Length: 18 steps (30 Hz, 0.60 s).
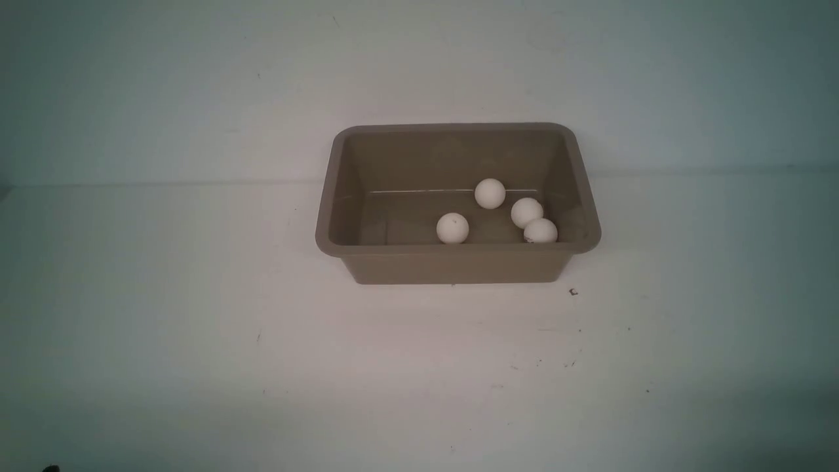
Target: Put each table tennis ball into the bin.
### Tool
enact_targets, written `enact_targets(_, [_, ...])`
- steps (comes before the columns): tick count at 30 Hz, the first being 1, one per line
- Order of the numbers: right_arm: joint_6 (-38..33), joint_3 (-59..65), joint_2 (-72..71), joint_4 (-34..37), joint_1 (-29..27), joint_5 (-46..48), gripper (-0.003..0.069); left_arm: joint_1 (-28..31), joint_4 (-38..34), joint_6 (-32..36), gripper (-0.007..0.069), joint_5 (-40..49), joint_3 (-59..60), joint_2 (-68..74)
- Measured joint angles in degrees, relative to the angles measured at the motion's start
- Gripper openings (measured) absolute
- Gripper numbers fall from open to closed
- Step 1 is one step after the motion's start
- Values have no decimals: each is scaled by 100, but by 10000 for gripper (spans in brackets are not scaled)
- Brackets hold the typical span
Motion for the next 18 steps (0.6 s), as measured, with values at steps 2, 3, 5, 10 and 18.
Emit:
enact_targets(2, [0, 0, 0, 0, 0, 0, 138, 0, -189, 0, 520, 0, 0, 0])
enact_targets(3, [0, 0, 0, 0, 0, 0, 138, 0, -227, 0, 520, 0, 0, 0])
enact_targets(5, [0, 0, 0, 0, 0, 0, 138, 0, -262, 0, 520, 0, 0, 0])
enact_targets(10, [0, 0, 0, 0, 0, 0, 138, 0, -279, 0, 520, 0, 0, 0])
enact_targets(18, [0, 0, 0, 0, 0, 0, 138, 0, -181, 5, 520, -19, 0, 0])
